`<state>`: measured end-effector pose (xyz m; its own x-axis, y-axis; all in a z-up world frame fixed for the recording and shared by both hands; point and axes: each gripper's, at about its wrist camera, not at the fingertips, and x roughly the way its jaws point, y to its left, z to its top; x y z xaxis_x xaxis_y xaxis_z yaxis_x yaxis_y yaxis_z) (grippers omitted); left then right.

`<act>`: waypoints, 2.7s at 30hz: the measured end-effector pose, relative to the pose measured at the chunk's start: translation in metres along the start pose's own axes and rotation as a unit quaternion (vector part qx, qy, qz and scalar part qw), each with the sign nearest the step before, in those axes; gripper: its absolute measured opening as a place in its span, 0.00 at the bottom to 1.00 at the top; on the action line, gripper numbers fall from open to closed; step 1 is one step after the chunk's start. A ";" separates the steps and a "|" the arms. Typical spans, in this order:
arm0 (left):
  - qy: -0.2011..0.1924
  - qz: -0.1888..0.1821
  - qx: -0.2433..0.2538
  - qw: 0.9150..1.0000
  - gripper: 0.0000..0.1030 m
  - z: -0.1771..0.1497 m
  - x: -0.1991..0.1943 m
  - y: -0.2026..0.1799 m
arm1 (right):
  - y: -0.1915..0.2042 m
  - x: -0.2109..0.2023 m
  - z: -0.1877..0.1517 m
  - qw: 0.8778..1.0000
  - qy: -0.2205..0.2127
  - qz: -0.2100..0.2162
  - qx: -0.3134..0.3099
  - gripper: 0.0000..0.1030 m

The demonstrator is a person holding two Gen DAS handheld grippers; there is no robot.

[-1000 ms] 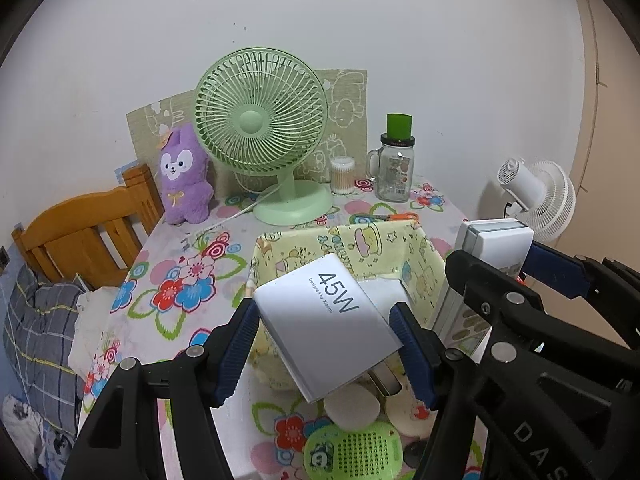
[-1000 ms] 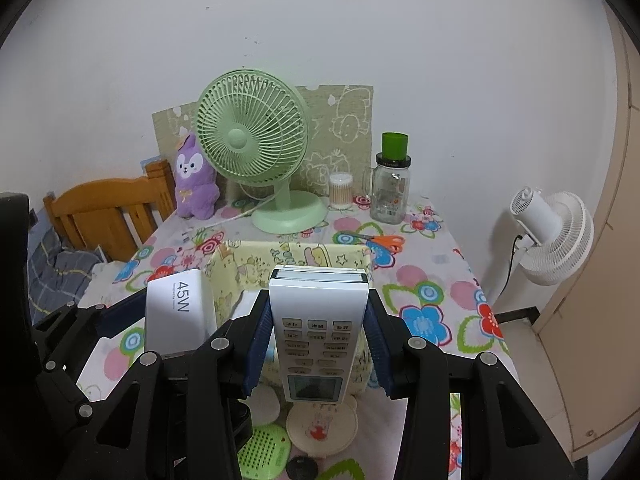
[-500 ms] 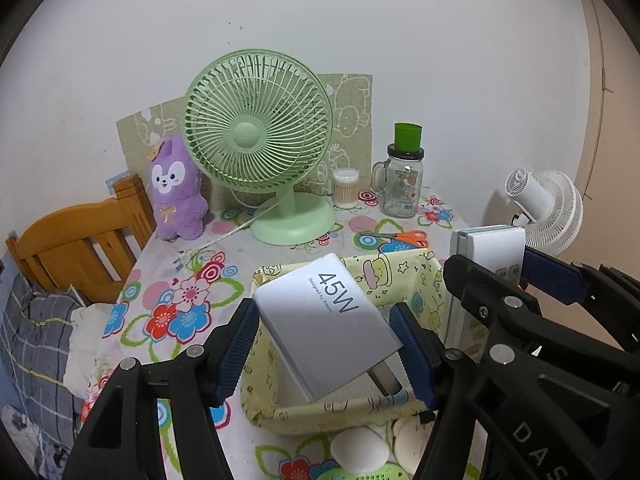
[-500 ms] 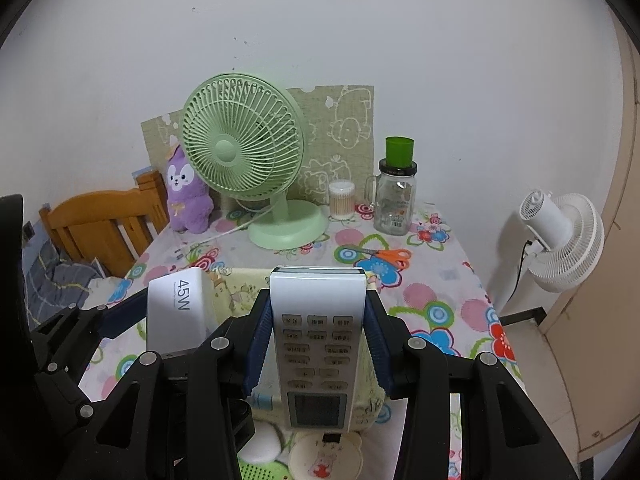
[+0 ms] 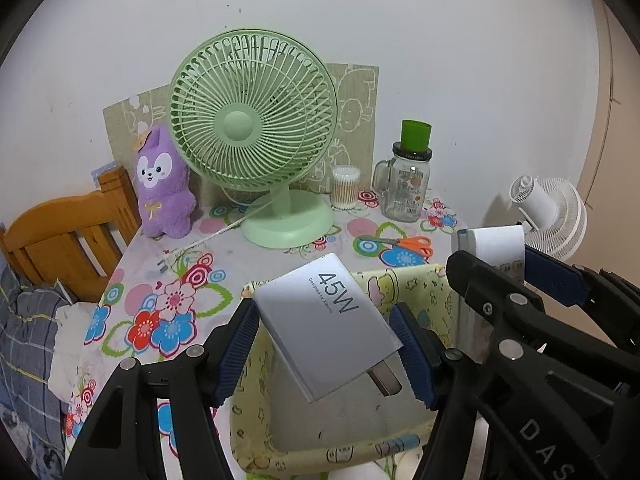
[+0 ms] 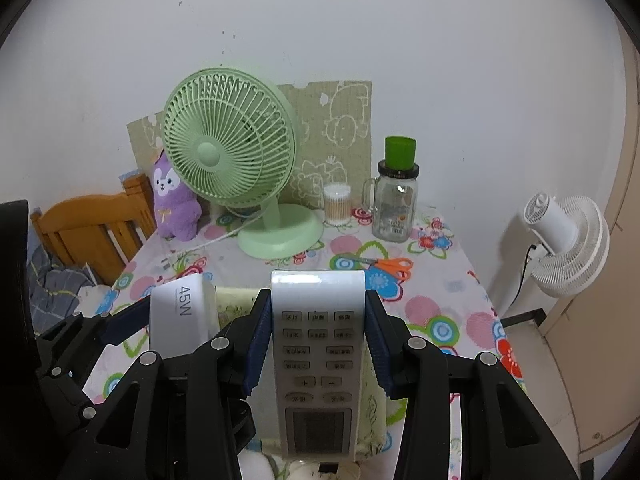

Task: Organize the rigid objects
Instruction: 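Lift the charger with the left gripper while the right gripper lifts the remote toward the box, then lower the charger into the box with the left gripper while the right gripper lowers the remote in, then open both grippers and withdraw them from the fabric box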

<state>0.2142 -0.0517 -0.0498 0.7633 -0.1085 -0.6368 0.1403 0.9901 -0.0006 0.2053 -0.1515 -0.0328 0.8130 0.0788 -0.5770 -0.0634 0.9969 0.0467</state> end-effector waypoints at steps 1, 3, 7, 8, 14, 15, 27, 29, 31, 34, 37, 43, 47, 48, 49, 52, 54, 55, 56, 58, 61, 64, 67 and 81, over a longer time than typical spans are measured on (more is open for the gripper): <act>-0.001 0.001 0.002 1.000 0.67 0.001 0.000 0.000 | 0.000 0.001 0.001 1.000 -0.001 0.000 0.000 0.46; -0.001 0.005 0.003 1.000 0.67 0.001 0.003 0.000 | -0.001 0.004 0.001 1.000 0.002 0.001 0.001 0.46; 0.010 0.003 0.003 1.000 0.67 -0.003 0.010 0.000 | -0.003 0.011 -0.002 1.000 0.013 0.001 0.004 0.46; 0.011 0.003 0.003 1.000 0.67 -0.004 0.011 0.001 | -0.003 0.012 -0.004 1.000 0.015 0.001 0.004 0.46; 0.029 -0.007 0.001 1.000 0.67 -0.016 0.019 0.001 | -0.003 0.020 -0.016 0.999 0.036 0.001 0.004 0.46; 0.034 -0.010 0.000 0.999 0.67 -0.019 0.021 0.001 | -0.003 0.021 -0.018 0.999 0.041 0.001 0.004 0.46; 0.076 -0.018 -0.007 0.997 0.68 -0.039 0.047 -0.001 | -0.001 0.056 -0.038 0.996 0.089 -0.002 0.004 0.47; 0.069 -0.013 -0.008 0.998 0.68 -0.038 0.046 0.000 | 0.000 0.057 -0.037 0.996 0.087 -0.004 0.001 0.47; 0.060 -0.001 -0.005 0.998 0.70 -0.037 0.046 0.000 | 0.000 0.061 -0.036 0.996 0.088 -0.007 0.000 0.47; 0.067 -0.014 -0.009 0.998 0.79 -0.037 0.050 0.000 | -0.001 0.067 -0.037 0.996 0.087 -0.012 0.007 0.62; 0.061 -0.012 -0.005 0.998 0.87 -0.037 0.049 0.000 | -0.003 0.067 -0.037 0.997 0.080 -0.012 0.011 0.69; 0.051 -0.011 0.004 0.999 0.96 -0.036 0.040 -0.002 | -0.003 0.061 -0.038 0.997 0.078 -0.006 0.016 0.84; 0.048 -0.009 0.010 0.999 0.99 -0.037 0.031 -0.005 | -0.003 0.051 -0.039 0.997 0.071 -0.013 0.015 0.88; 0.047 -0.010 0.010 0.999 0.99 -0.037 0.028 -0.005 | -0.003 0.048 -0.039 0.997 0.070 -0.013 0.015 0.88; 0.046 -0.011 0.010 0.999 0.99 -0.038 0.026 -0.006 | -0.003 0.045 -0.039 0.997 0.069 -0.012 0.015 0.89; 0.043 -0.014 0.010 0.999 0.99 -0.040 0.018 -0.007 | -0.003 0.036 -0.040 0.998 0.066 -0.014 0.013 0.91; 0.041 -0.014 0.010 0.999 0.99 -0.042 0.011 -0.008 | -0.002 0.029 -0.041 0.998 0.063 -0.016 0.011 0.91; 0.040 -0.015 0.010 0.999 0.99 -0.043 0.009 -0.008 | -0.001 0.027 -0.042 0.998 0.062 -0.016 0.011 0.91; 0.040 -0.015 0.010 0.999 0.99 -0.044 0.007 -0.009 | -0.001 0.023 -0.043 0.998 0.061 -0.017 0.010 0.91; 0.038 -0.016 0.011 0.999 0.99 -0.045 0.001 -0.009 | 0.000 0.018 -0.044 0.998 0.059 -0.016 0.007 0.91; 0.035 -0.016 0.009 0.999 0.99 -0.048 -0.008 -0.009 | 0.003 0.008 -0.045 0.998 0.055 -0.018 0.004 0.92; 0.029 -0.016 0.009 0.999 0.99 -0.050 -0.018 -0.010 | 0.004 -0.001 -0.046 0.999 0.050 -0.018 0.002 0.92; 0.028 -0.008 0.009 1.000 0.99 -0.052 -0.026 -0.011 | 0.006 -0.011 -0.048 0.999 0.046 -0.020 -0.001 0.92; 0.015 0.000 0.011 1.000 0.99 -0.070 -0.065 -0.013 | 0.014 -0.059 -0.061 0.999 0.021 -0.035 -0.026 0.92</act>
<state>0.1182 -0.0509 -0.0624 0.7445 -0.1052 -0.6593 0.1539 0.9880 0.0162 0.1214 -0.1418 -0.0481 0.7915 0.0068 -0.6111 -0.0379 0.9986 -0.0379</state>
